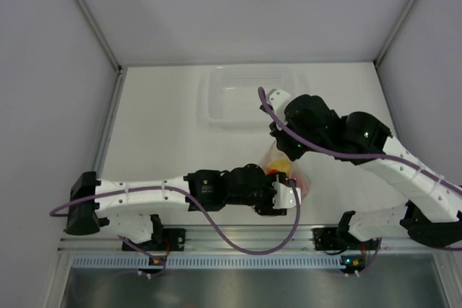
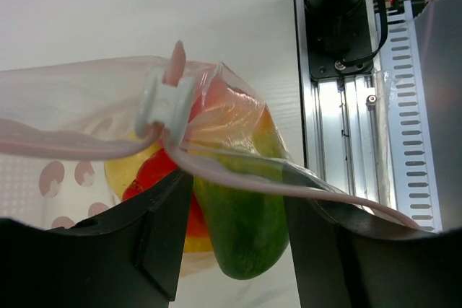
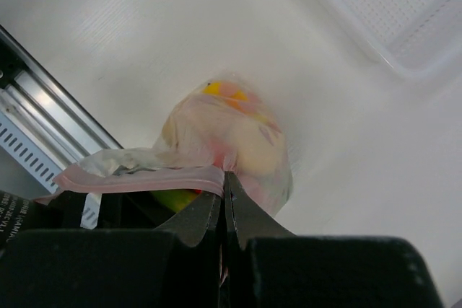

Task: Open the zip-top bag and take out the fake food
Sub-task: Pick up the fake fruit from the zipper food storage bag.

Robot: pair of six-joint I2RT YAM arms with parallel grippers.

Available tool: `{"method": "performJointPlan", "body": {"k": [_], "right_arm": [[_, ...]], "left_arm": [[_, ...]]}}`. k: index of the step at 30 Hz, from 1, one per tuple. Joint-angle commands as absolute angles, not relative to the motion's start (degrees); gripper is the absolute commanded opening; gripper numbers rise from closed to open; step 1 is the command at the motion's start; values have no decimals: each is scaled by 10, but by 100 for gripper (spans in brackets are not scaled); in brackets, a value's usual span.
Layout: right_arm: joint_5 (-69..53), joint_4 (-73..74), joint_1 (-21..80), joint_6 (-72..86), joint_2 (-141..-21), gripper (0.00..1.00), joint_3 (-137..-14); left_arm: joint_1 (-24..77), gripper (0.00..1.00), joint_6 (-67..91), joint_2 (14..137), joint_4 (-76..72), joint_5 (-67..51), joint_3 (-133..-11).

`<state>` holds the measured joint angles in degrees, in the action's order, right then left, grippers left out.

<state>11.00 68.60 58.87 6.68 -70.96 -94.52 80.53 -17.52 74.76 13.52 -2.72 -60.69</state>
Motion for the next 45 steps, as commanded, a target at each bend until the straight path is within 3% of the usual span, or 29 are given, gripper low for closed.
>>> {"method": "performJointPlan", "body": {"k": [1, 5, 12, 32, 38, 45], "right_arm": [[165, 663, 589, 70, -707, 0, -960], [164, 657, 560, 66, -706, 0, -932], [56, 621, 520, 56, -680, 0, -916], [62, 613, 519, 72, -655, 0, -903], [42, 601, 519, 76, -639, 0, -889], [39, 604, 519, 76, -632, 0, -892]], "left_arm": [[812, 59, -176, 779, 156, -18, -615], [811, 61, -187, 815, 156, -21, -627], [811, 66, -196, 852, 156, -13, -637], [811, 74, -135, 951, 155, -33, -648], [811, 74, -108, 991, 155, -58, -655], [811, 67, -103, 1030, 153, -68, -665]]}}
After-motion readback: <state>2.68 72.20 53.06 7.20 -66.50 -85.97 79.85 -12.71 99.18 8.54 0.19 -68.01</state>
